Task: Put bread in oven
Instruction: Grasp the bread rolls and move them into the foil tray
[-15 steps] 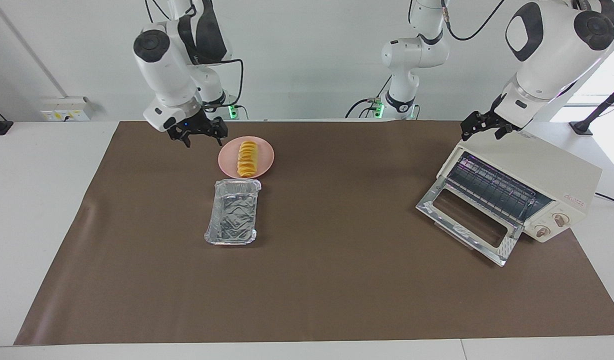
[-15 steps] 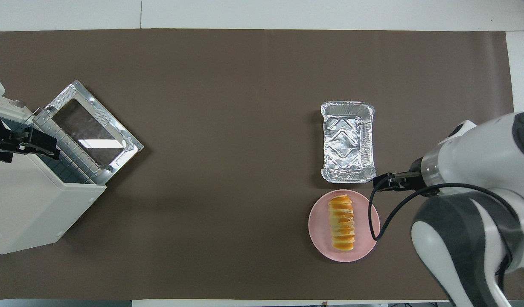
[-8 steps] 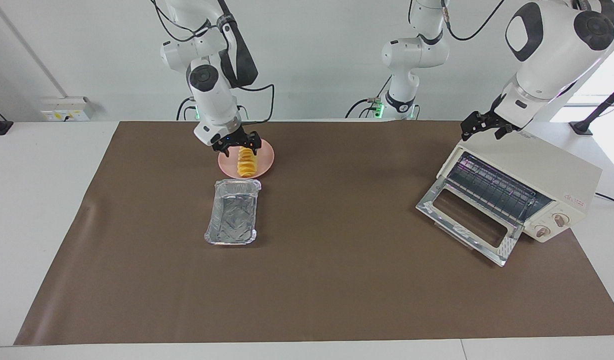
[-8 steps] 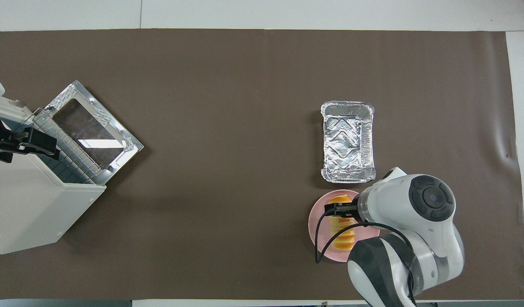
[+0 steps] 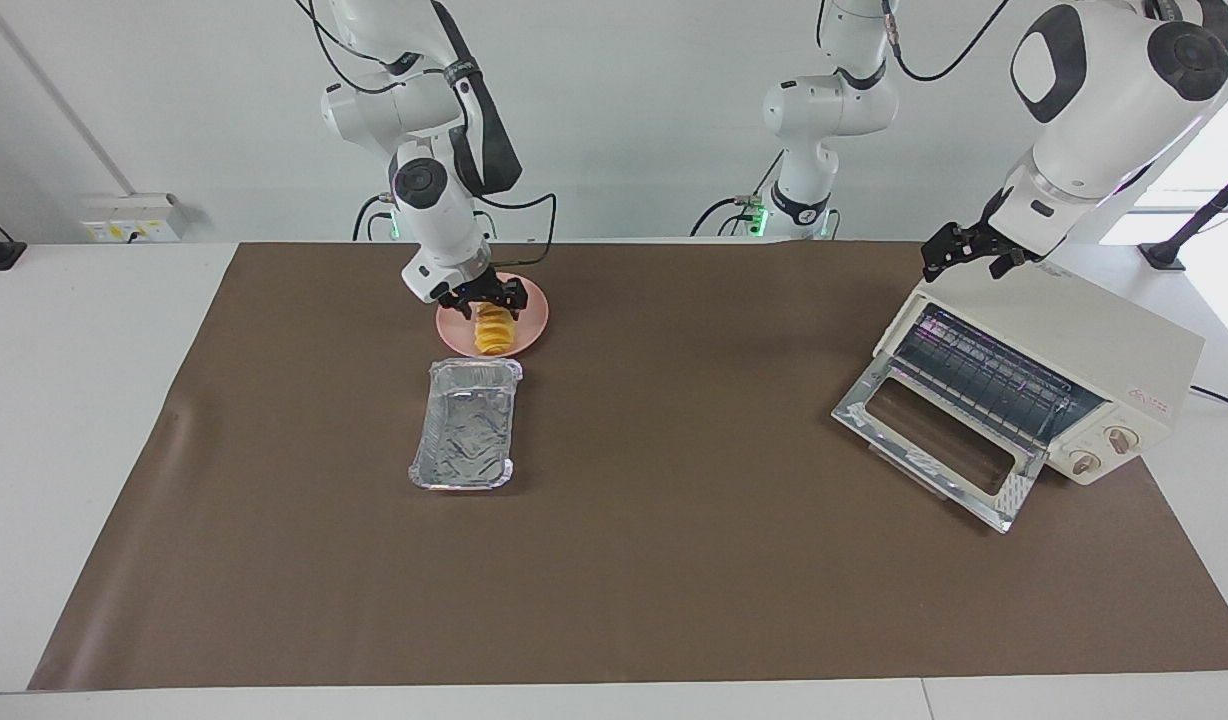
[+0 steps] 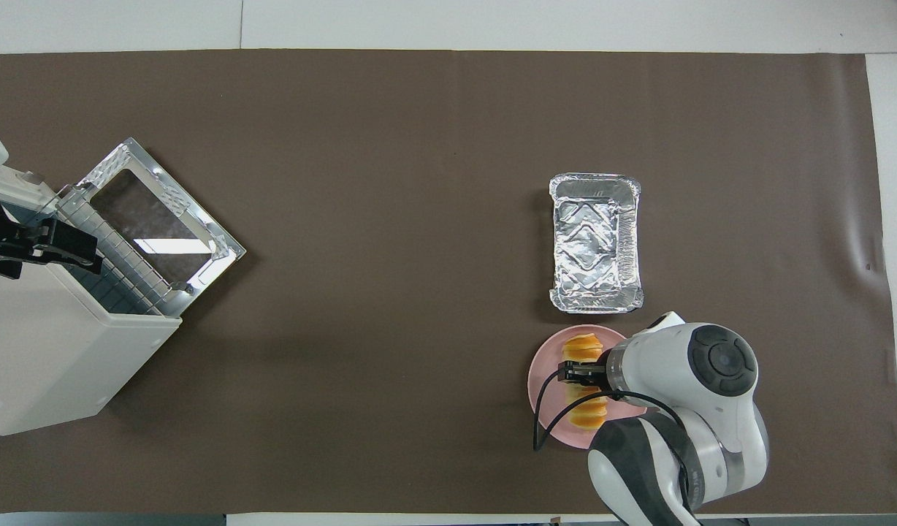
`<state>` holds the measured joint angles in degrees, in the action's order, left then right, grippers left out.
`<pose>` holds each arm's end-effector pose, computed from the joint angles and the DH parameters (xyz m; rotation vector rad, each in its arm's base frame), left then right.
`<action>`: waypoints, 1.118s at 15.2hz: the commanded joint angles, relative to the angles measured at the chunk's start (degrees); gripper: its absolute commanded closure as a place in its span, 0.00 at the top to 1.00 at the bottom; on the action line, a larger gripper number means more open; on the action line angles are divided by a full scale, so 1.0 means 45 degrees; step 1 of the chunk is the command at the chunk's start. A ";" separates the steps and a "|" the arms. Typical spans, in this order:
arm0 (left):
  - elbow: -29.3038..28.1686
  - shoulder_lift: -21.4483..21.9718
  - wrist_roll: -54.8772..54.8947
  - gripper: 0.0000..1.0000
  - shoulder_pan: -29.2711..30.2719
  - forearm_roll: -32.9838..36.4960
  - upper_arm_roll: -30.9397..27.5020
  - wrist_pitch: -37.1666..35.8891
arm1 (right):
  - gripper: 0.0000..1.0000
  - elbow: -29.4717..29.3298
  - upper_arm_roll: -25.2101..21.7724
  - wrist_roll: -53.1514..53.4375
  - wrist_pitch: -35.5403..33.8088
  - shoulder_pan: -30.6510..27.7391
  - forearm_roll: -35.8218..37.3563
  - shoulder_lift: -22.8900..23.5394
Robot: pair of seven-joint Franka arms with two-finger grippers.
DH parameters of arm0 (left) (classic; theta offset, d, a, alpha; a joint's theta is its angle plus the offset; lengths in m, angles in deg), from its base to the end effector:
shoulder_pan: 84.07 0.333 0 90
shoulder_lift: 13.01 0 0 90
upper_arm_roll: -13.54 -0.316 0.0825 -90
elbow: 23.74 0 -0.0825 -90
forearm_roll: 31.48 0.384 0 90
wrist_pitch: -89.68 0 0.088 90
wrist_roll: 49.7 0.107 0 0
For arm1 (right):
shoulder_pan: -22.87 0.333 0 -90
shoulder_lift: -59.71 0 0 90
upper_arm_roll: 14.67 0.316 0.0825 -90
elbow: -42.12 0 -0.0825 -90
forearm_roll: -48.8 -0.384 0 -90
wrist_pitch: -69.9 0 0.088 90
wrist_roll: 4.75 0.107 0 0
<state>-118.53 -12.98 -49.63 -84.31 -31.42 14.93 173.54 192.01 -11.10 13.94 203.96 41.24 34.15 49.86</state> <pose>0.5378 -0.0152 0.5777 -3.1234 0.0463 0.2980 0.3827 0.1576 0.3017 -3.0086 0.1997 0.2317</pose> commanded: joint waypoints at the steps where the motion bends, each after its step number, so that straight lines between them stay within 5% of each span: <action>1: -0.0147 0.0247 0.0003 1.00 0.0055 0.0221 0.0024 0.0155 | 0.02 0.0188 0.0008 0.0085 0.0191 -0.0039 -0.0259 -0.0116; 6: -0.0147 0.0247 0.0003 1.00 0.0055 0.0221 0.0024 0.0155 | 0.00 -0.0824 -0.0129 0.0105 -0.1754 -0.0254 -0.0317 -0.0681; 11: -0.0147 0.0247 0.0003 1.00 0.0055 0.0221 0.0024 0.0155 | 0.00 -0.4316 -0.0129 -0.0128 -0.4202 -0.1600 -0.0123 -0.0100; 17: -0.0147 0.0247 0.0003 1.00 0.0036 0.0221 0.0024 0.0155 | 0.00 -0.7249 -0.0129 -0.0558 -0.2313 -0.1719 0.0073 0.2632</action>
<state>-118.53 -12.98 -49.63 -84.31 -31.42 14.93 173.54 164.91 -12.05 13.47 191.09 34.24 34.25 54.63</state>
